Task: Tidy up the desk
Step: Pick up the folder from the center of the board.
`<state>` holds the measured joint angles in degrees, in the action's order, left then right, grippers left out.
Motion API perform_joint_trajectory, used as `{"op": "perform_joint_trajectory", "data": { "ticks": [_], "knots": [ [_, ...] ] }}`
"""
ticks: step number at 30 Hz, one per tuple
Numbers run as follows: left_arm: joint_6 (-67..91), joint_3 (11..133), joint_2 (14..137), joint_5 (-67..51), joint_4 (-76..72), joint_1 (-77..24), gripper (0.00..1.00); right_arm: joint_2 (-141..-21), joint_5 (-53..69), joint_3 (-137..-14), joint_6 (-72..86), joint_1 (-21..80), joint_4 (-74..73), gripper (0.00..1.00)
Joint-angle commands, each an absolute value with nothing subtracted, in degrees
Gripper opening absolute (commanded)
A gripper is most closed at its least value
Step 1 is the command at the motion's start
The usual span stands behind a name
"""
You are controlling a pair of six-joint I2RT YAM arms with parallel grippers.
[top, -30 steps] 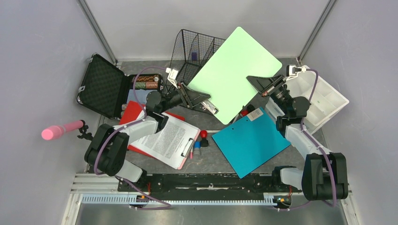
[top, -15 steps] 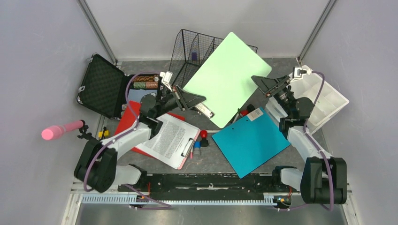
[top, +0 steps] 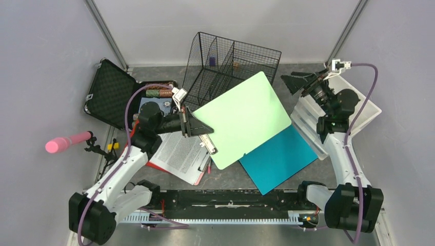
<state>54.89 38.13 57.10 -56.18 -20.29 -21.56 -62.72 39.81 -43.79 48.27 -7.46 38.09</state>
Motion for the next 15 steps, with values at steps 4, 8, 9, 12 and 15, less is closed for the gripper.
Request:
{"op": "perform_joint_trajectory", "data": {
  "ticks": [4, 8, 9, 12, 15],
  "knots": [
    [21.9, 53.4, 51.4, -63.0, 29.7, -17.6, 0.02, -66.5, 48.0, -61.3, 20.1, -7.4, 13.4, 0.87],
    [6.5, 60.3, 54.3, -60.4, 49.7, -14.5, 0.02, -69.6, 43.1, -70.7, 2.6, -5.4, -4.7, 0.86],
    [4.0, 60.9, 55.1, -59.9, 53.1, -13.8, 0.02, -69.9, 40.4, -71.9, -1.0, -4.1, -7.6, 0.85],
    [-4.4, 62.4, 57.4, -59.1, 60.8, -12.5, 0.02, -70.9, 33.9, -73.0, -7.2, -0.6, -10.5, 0.85],
    [-11.1, 64.3, 59.4, -58.9, 66.5, -11.6, 0.02, -72.8, 29.9, -74.7, -11.6, 3.2, -12.3, 0.85]
  ]
}}
